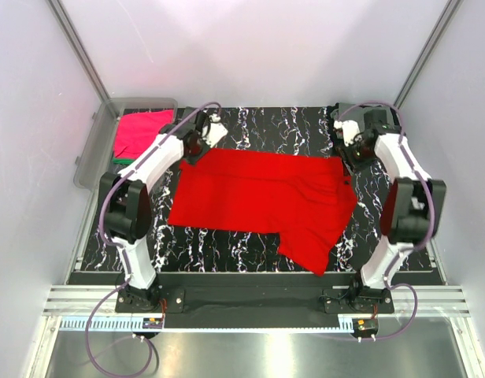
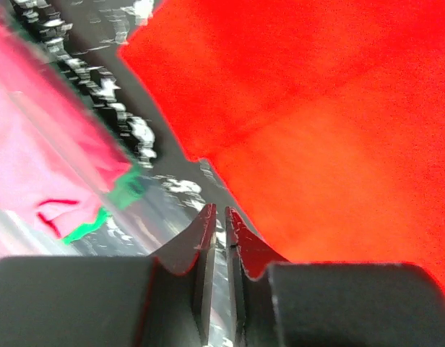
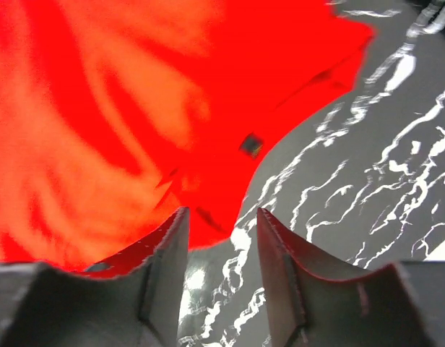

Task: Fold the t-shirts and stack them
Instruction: Fold the tshirt

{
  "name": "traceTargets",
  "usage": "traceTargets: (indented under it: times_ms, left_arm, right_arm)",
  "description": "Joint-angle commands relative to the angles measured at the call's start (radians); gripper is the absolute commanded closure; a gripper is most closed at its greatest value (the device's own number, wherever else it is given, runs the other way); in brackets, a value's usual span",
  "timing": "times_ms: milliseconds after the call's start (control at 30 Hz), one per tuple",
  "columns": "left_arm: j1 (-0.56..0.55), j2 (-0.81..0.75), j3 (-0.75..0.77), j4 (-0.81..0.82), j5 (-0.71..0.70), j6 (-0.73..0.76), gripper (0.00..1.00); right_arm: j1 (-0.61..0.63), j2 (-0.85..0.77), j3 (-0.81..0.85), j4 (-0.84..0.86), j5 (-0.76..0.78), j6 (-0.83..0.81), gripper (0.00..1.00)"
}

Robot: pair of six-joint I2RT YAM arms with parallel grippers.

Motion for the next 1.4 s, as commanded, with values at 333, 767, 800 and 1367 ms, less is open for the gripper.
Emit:
traceTargets:
  times_ms: [333, 767, 800, 1367]
  left_arm:
    - [-0.026, 0.053, -0.239, -0.030, 0.189, -0.149, 0.91]
    - [-0.026, 0.074, -0.240, -0.027, 0.161, -0.146, 0.91]
    - [-0.026, 0.074, -0.245, -0.028, 0.161, -0.145, 0.91]
    - [-0.026, 0.076, -0.237, -0.028, 0.157, -0.145, 0.90]
  right_arm:
    - [0.073, -0.151, -0.246, -0.073, -0.278, -0.384, 0.59]
    - [0.160, -0.071, -0.320, 0.015, -0.103, -0.416, 0.59]
    - [0.162, -0.074, -0.327, 0.025, -0.096, -0.418, 0.59]
    - [0.160, -0.030, -0.361, 0.131, 0.016, -0.395, 0.60]
